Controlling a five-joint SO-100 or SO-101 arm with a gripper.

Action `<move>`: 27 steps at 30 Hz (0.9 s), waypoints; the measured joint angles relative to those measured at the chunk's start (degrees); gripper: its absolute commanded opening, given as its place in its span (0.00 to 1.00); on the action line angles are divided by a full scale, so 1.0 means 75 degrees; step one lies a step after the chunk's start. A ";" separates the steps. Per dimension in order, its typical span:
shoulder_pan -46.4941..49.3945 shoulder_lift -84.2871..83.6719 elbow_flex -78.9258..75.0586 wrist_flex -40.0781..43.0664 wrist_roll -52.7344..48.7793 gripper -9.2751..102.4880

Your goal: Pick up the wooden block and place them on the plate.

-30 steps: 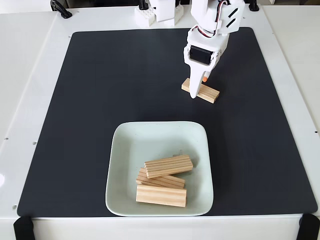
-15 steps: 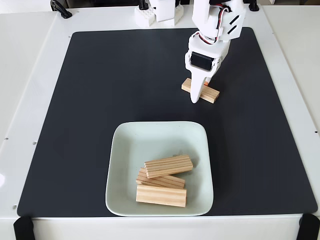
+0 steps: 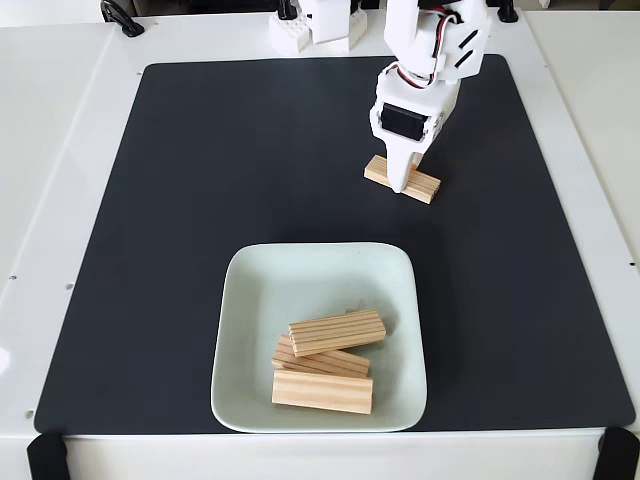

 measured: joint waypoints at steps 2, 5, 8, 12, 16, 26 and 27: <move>0.0012 0.0000 0.0082 0.0000 0.0000 0.07; 0.0035 0.0035 0.0293 -0.0070 0.0000 0.08; 0.0035 0.0059 0.0469 -0.0082 0.0000 0.08; -0.0047 0.0164 0.0645 -0.0117 0.0000 0.08; -0.0129 0.0574 0.0691 -0.0082 -0.0023 0.08; -0.0211 0.3434 0.0973 0.0047 -0.1148 0.08; -0.0211 0.3715 0.1113 0.0047 -0.1359 0.08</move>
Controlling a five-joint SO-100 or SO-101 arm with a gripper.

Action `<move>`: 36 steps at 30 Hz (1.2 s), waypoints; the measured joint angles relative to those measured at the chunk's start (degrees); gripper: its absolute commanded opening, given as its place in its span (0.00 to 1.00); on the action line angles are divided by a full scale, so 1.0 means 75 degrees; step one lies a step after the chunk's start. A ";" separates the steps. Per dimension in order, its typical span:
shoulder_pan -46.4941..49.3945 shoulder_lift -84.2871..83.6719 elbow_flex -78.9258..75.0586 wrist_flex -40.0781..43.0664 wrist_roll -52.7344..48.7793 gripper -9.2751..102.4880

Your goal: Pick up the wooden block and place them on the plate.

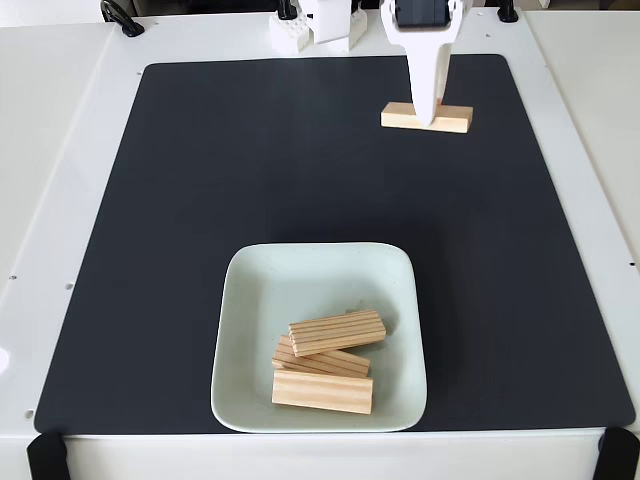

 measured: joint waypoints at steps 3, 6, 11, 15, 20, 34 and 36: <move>0.0164 0.0762 0.0445 -0.0012 -0.0715 0.08; 0.0586 0.1336 0.0645 0.0000 -0.1500 0.08; 0.1125 0.1594 0.0445 -0.0152 -0.3129 0.08; 0.1418 0.0973 -0.0410 -0.0609 -0.4301 0.08; 0.1688 -0.0527 -0.1852 -0.0832 -0.5086 0.08; 0.2074 -0.4793 -0.5496 -0.0832 -0.5801 0.08; 0.2180 -0.5203 -0.5859 -0.0832 -0.5801 0.08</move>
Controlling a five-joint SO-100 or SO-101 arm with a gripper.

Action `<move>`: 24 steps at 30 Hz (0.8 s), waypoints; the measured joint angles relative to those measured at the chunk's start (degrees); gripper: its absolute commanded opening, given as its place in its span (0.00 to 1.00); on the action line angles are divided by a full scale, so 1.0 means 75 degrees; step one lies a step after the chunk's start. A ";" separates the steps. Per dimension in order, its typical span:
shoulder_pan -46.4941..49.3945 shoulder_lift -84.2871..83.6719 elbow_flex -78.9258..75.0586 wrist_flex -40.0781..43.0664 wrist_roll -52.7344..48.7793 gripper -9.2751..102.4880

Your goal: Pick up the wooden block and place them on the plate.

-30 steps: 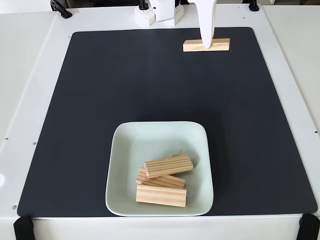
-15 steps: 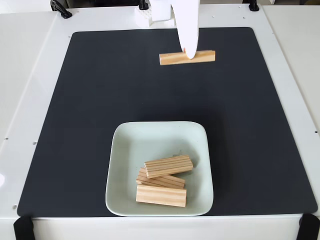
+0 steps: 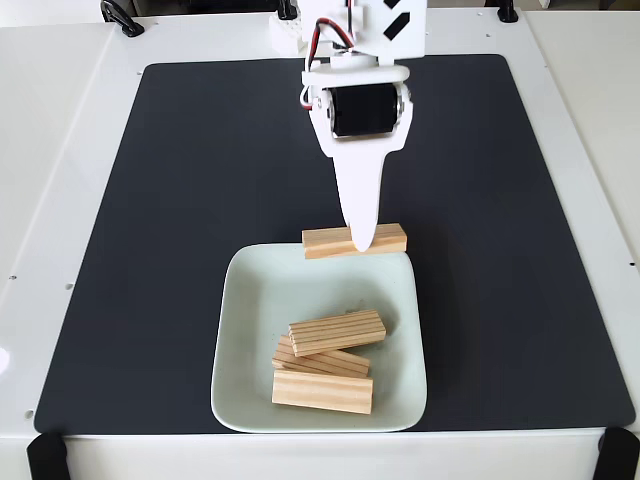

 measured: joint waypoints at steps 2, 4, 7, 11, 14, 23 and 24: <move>0.0117 -0.0340 -0.0246 0.0000 0.0000 0.08; 0.0234 -0.0586 -0.0363 0.0000 0.0000 0.08; 0.0387 -0.0855 -0.0398 0.0000 0.0000 0.08; 0.0375 -0.0984 -0.0398 0.0000 0.0000 0.08; 0.0328 -0.0984 -0.0398 0.0000 0.0000 0.08; 0.0375 -0.0984 -0.0398 0.0000 0.0000 0.08; 0.0375 -0.0984 -0.0398 0.0000 0.0000 0.08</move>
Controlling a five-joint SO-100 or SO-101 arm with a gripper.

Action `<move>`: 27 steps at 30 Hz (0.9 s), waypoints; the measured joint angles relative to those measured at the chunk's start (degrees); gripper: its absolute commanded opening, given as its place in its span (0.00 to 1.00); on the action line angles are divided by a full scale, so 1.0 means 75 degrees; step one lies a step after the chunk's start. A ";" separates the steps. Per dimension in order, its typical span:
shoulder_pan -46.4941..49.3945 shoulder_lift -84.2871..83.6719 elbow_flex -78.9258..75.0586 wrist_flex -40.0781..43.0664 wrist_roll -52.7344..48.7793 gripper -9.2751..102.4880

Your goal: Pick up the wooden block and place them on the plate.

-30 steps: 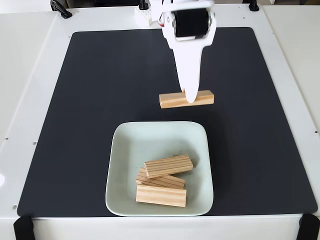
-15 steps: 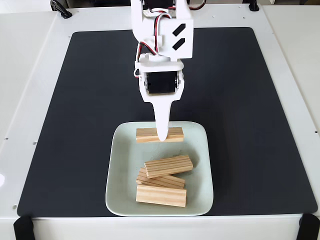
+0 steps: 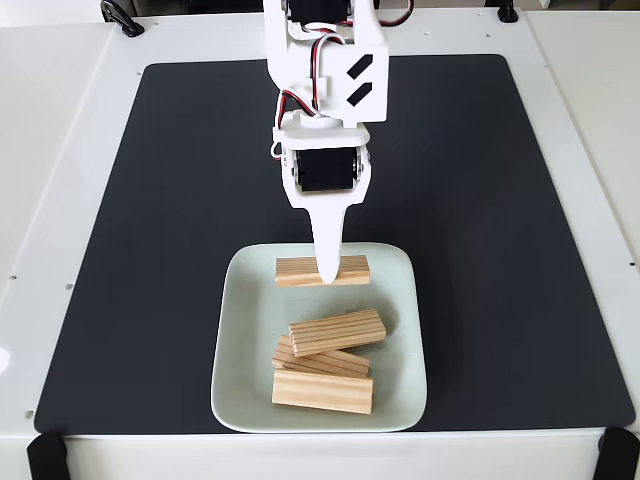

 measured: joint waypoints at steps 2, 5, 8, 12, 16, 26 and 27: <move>-0.0012 0.0000 0.0000 0.0000 0.0000 0.08; -0.0012 0.0000 0.0000 0.0000 0.0000 0.08; -0.0012 0.0000 0.0000 0.0000 0.0000 0.08; -0.0012 0.0000 0.0000 0.0000 0.0000 0.08; -0.0012 0.0000 0.0000 0.0000 0.0000 0.09; -0.0012 0.0000 0.0000 0.0035 0.0000 0.48; -0.0012 0.0000 0.0000 0.0094 0.0000 0.53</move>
